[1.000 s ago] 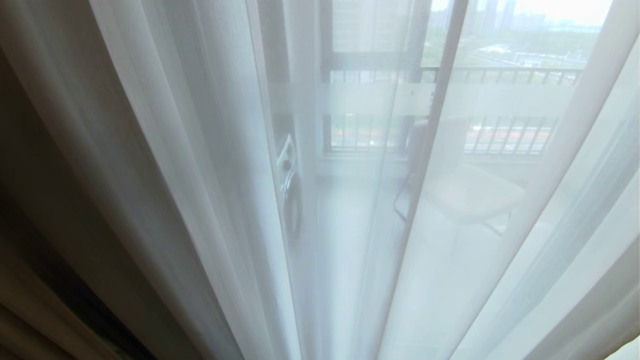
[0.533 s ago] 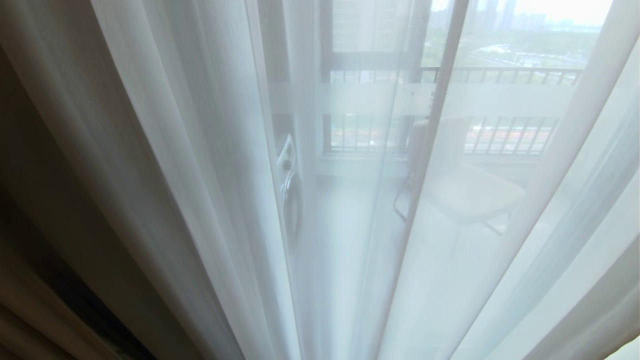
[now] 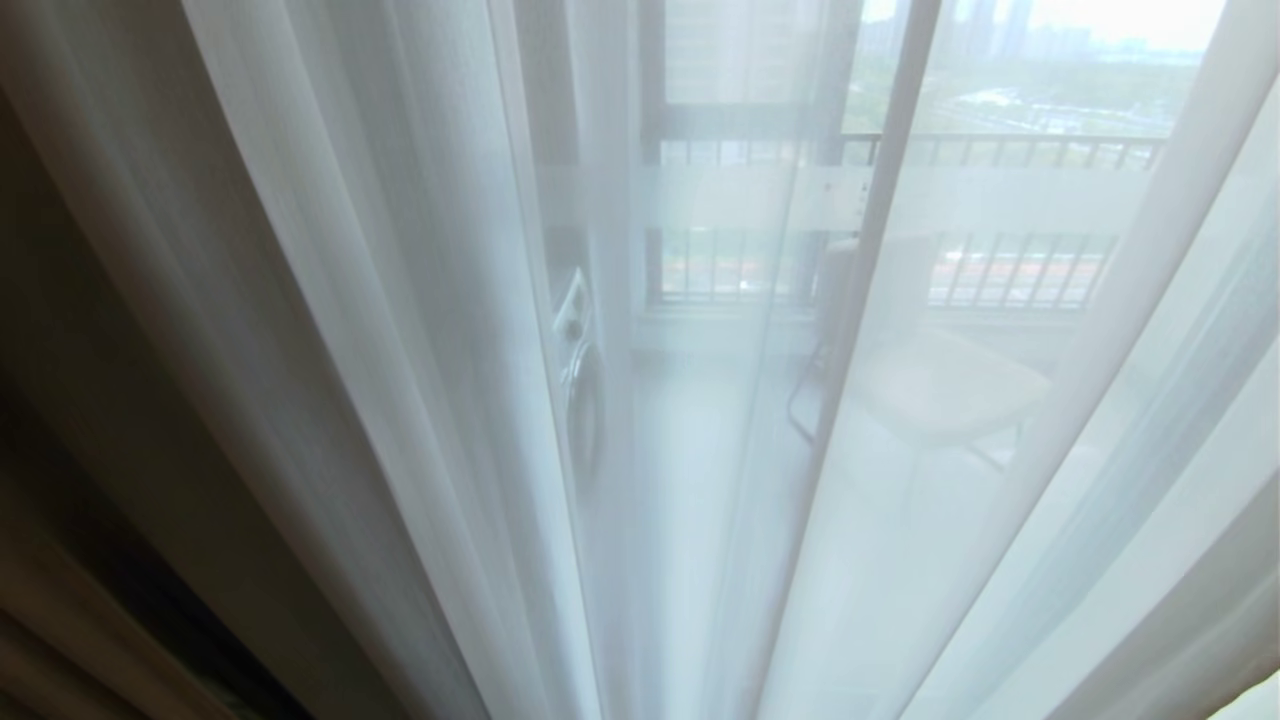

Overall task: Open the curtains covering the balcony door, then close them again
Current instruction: Close the outer curtains on both sides

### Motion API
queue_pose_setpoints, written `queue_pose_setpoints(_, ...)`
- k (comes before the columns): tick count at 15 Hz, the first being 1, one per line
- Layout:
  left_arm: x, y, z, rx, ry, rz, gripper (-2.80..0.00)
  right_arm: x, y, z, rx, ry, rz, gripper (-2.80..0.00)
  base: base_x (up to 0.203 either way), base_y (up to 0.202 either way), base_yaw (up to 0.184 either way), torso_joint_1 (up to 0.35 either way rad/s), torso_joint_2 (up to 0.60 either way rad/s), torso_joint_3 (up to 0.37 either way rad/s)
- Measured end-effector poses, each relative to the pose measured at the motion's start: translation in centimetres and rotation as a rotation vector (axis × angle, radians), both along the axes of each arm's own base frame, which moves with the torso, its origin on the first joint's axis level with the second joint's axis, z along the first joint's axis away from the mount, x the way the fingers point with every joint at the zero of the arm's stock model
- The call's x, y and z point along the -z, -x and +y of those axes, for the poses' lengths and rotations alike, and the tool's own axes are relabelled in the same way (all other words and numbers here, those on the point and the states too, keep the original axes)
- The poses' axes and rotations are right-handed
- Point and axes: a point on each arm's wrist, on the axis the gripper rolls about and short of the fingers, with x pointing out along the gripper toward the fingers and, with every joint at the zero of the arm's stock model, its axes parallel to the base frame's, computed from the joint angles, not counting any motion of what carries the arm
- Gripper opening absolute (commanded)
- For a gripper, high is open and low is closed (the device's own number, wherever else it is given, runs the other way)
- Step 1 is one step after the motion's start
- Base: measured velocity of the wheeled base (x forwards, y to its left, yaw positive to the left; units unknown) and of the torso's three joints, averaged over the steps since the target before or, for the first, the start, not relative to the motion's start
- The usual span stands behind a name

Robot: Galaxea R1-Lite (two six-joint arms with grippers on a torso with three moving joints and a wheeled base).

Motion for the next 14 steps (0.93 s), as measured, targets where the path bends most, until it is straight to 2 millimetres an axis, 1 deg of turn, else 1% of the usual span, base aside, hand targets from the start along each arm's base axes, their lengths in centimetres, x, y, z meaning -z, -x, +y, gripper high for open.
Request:
queue_pose_setpoints(8, 0.1, -2.6, 2.8, -0.03, -0.016, -0.012, 0.0, 0.0, 0.0, 0.0, 0.0, 0.0, 0.0, -2.8, 0.0, 0.0, 0.0, 0.0, 0.0, 0.0)
queue_pose_setpoints(12, 0.7, -2.9, 3.5, -0.152, -0.004, -0.001, 0.0, 0.0, 0.0, 0.0, 0.0, 0.0, 0.0, -2.8, 0.0, 0.0, 0.0, 0.0, 0.0, 0.0)
queue_pose_setpoints(14, 0.8, -2.9, 3.6, -0.162, -0.002, 0.001, 0.0, 0.0, 0.0, 0.0, 0.0, 0.0, 0.0, -2.8, 0.0, 0.0, 0.0, 0.0, 0.0, 0.0)
